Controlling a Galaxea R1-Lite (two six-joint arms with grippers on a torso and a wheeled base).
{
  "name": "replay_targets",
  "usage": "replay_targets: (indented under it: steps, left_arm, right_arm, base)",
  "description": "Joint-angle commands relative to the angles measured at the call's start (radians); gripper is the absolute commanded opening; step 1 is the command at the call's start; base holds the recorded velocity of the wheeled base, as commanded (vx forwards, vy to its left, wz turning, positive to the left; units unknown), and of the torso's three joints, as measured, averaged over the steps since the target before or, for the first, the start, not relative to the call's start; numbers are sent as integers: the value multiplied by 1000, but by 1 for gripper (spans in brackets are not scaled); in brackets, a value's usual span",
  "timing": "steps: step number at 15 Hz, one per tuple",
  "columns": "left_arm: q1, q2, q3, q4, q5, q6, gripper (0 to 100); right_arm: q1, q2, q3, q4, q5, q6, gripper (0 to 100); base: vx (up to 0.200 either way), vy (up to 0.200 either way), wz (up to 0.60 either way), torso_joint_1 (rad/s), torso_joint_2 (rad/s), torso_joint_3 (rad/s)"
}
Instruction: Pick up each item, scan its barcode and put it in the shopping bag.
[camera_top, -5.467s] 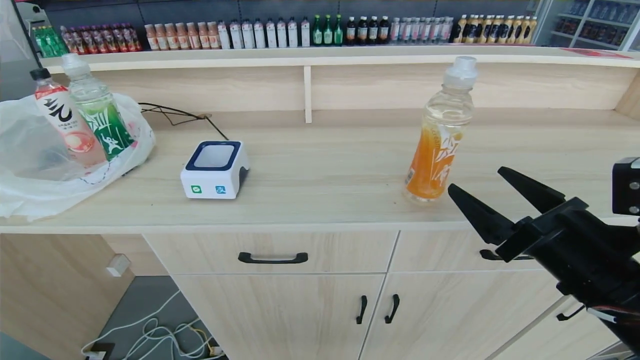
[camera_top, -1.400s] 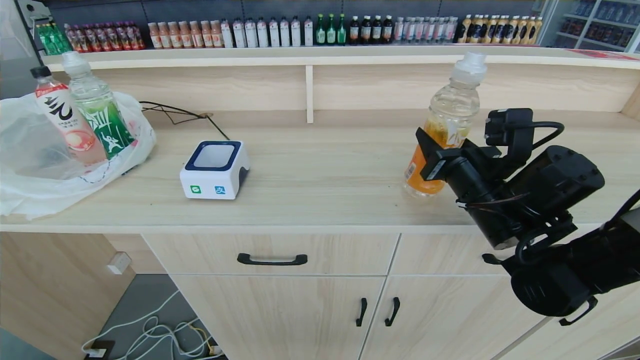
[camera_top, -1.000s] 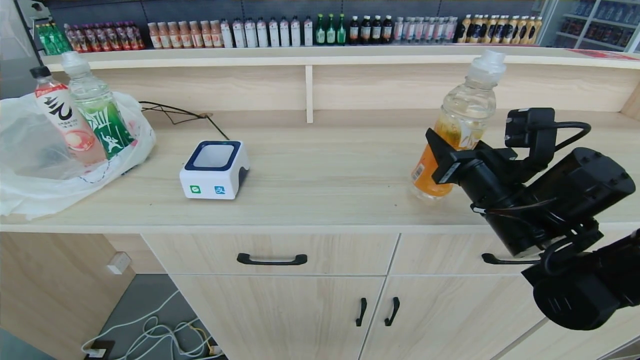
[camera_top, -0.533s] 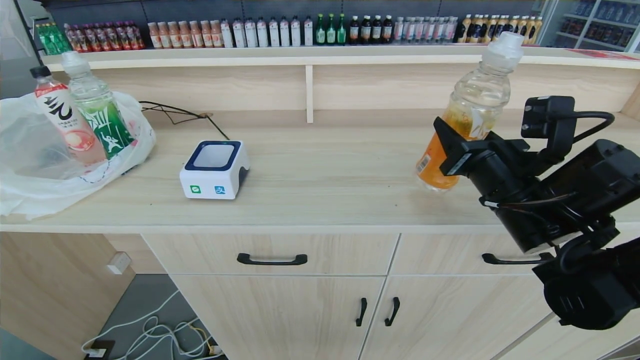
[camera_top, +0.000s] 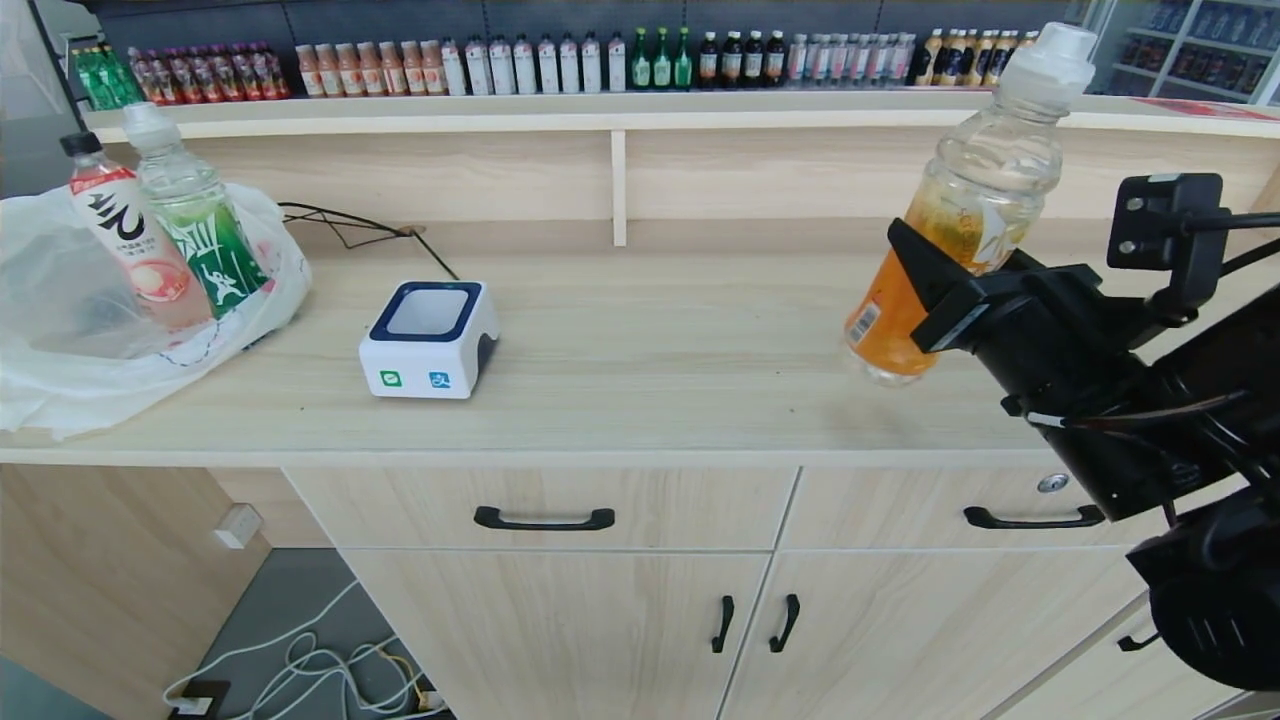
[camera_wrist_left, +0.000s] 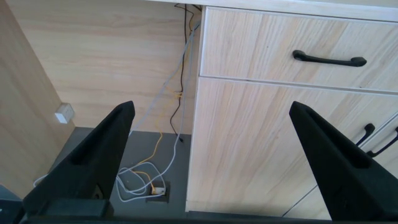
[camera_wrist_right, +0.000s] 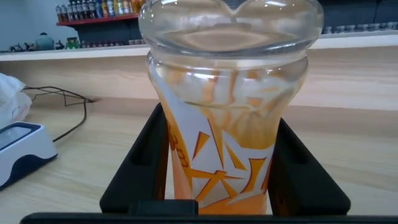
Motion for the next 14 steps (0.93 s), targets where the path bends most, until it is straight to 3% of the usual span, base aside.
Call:
replay_targets:
  steps: [1,8,11,14]
  left_arm:
    - [0,0,0,0,0,0,100]
    - [0,0,0,0,0,0,100]
    - [-1,0,0,0,0,0,100]
    - [0,0,0,0,0,0,100]
  right_arm:
    - [4,-82,93,0,51,26,0]
    - [10,-214,293,0,232,215,0]
    - [10,-215,316,0,381,290,0]
    - [41,-198,299,0,433,445,0]
  base:
    - [0,0,0,0,0,0]
    - [0,0,0,0,0,0]
    - [0,0,0,0,0,0]
    - [0,0,0,0,0,0]
